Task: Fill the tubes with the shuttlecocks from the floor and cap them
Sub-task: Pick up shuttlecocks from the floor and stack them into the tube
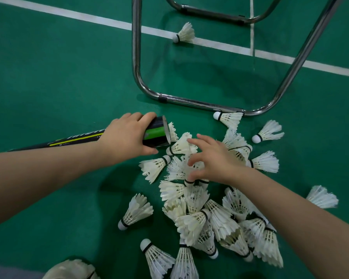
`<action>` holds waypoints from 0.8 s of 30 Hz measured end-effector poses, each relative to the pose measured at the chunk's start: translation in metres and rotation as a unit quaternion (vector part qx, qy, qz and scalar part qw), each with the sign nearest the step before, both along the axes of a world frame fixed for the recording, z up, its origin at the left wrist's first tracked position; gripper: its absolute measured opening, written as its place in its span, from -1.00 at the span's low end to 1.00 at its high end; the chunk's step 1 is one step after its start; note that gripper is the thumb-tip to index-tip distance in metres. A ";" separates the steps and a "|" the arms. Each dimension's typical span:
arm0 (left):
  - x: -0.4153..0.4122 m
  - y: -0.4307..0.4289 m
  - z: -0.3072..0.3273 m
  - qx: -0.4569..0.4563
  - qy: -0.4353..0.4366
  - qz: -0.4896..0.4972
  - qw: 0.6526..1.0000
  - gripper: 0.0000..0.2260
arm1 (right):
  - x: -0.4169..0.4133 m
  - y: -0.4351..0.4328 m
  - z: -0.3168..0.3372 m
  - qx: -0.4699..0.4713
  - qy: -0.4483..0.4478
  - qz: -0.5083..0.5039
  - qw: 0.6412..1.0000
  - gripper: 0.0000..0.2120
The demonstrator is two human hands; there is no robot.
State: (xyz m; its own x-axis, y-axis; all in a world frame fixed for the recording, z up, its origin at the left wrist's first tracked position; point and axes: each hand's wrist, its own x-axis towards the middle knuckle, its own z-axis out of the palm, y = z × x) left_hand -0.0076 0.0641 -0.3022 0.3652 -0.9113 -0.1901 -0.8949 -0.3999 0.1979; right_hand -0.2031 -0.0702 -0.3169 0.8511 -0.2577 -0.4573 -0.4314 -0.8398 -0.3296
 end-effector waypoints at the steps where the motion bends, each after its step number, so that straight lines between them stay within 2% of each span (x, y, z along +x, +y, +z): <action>1: -0.002 -0.001 0.000 -0.001 0.004 -0.001 1.000 -0.23 | -0.002 -0.001 -0.002 0.000 -0.008 -0.010 1.000 -0.72; 6: -0.013 -0.003 0.000 0.002 0.009 -0.017 1.000 -0.22 | -0.008 -0.005 -0.003 0.026 -0.064 -0.091 0.993 -0.81; 8: -0.018 -0.001 0.000 0.008 0.008 -0.030 0.999 -0.22 | -0.009 -0.007 0.004 0.048 -0.105 -0.163 0.980 -0.79; 9: -0.021 0.000 0.001 0.012 0.008 -0.038 0.999 -0.22 | -0.009 -0.007 0.007 0.076 -0.144 -0.231 0.959 -0.80; 10: -0.024 0.001 0.001 0.016 0.008 -0.045 0.999 -0.21 | -0.009 -0.005 0.012 0.113 -0.198 -0.310 0.923 -0.78; 12: -0.030 0.001 0.003 0.021 0.007 -0.055 0.998 -0.21 | -0.008 0.000 0.020 0.157 -0.318 -0.435 0.828 -0.67; 13: -0.032 0.000 0.003 0.021 0.008 -0.059 0.998 -0.20 | -0.005 0.004 0.023 0.162 -0.357 -0.455 0.800 -0.65; 14: -0.035 -0.002 0.004 0.019 0.010 -0.060 0.998 -0.20 | -0.002 0.009 0.027 0.170 -0.375 -0.450 0.793 -0.65; 16: -0.038 -0.005 0.006 0.010 0.016 -0.061 0.998 -0.22 | 0.006 0.022 0.030 0.193 -0.367 -0.398 0.818 -0.66; 19: -0.037 -0.009 0.008 -0.011 0.022 -0.052 0.998 -0.23 | 0.014 0.035 0.032 0.231 -0.310 -0.339 0.858 -0.62; 24: -0.031 -0.009 0.011 -0.039 0.028 -0.036 0.998 -0.26 | 0.018 0.034 0.037 0.379 -0.178 -0.278 0.865 -0.54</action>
State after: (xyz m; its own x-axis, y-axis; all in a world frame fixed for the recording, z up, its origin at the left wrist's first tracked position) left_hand -0.0390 0.0553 -0.2911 0.2888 -0.9478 -0.1353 -0.9073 -0.3161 0.2773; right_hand -0.1848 -0.0359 -0.2798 0.8140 -0.4130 -0.4085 -0.4567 -0.0204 -0.8894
